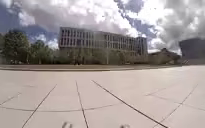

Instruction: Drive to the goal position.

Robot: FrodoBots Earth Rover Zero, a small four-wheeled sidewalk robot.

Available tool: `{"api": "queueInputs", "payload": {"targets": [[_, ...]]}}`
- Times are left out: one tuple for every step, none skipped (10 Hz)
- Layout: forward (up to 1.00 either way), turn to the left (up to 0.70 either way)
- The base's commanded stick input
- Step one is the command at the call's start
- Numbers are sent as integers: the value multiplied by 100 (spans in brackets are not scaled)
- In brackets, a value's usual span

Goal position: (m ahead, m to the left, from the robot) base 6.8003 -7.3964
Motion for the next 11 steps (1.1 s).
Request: {"api": "queueInputs", "payload": {"targets": [[70, -31], [70, -31], [70, -31], [70, -31], [70, -31], [70, -31], [70, -31], [70, -31], [70, -31], [70, -31], [70, -31]]}}
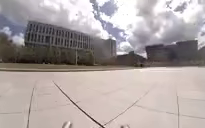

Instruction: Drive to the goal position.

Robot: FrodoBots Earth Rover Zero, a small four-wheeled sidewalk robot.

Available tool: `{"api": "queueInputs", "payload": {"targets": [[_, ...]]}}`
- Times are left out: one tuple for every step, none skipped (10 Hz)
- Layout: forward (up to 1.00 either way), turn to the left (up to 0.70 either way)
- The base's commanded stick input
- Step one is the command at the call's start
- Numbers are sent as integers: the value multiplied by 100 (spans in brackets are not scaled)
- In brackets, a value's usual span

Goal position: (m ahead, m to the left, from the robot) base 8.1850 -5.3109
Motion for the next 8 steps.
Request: {"api": "queueInputs", "payload": {"targets": [[70, -31], [70, -31], [70, -31], [70, -31], [70, -31], [70, -31], [70, -31], [70, -31]]}}
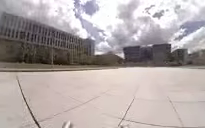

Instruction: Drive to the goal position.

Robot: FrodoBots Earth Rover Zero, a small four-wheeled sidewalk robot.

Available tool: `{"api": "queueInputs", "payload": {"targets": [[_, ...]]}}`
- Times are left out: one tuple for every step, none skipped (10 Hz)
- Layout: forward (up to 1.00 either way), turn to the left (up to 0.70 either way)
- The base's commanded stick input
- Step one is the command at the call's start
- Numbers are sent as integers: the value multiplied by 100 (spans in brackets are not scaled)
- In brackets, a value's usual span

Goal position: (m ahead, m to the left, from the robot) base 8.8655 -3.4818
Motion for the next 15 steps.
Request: {"api": "queueInputs", "payload": {"targets": [[70, -31], [70, -31], [70, -31], [70, -31], [70, -31], [70, -31], [70, -31], [70, -31], [70, -31], [70, -31], [70, -31], [70, -31], [70, -31], [70, -31], [70, -31]]}}
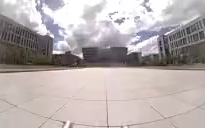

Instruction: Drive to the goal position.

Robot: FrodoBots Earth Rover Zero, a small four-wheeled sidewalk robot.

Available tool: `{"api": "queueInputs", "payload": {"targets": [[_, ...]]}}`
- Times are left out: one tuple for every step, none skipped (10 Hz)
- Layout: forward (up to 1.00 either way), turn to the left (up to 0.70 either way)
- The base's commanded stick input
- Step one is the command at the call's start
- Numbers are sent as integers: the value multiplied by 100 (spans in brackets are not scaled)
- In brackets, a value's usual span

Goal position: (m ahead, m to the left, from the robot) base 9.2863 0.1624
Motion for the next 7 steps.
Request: {"api": "queueInputs", "payload": {"targets": [[70, -31], [70, -31], [70, -2], [70, 0], [70, 0], [70, 0], [70, 0]]}}
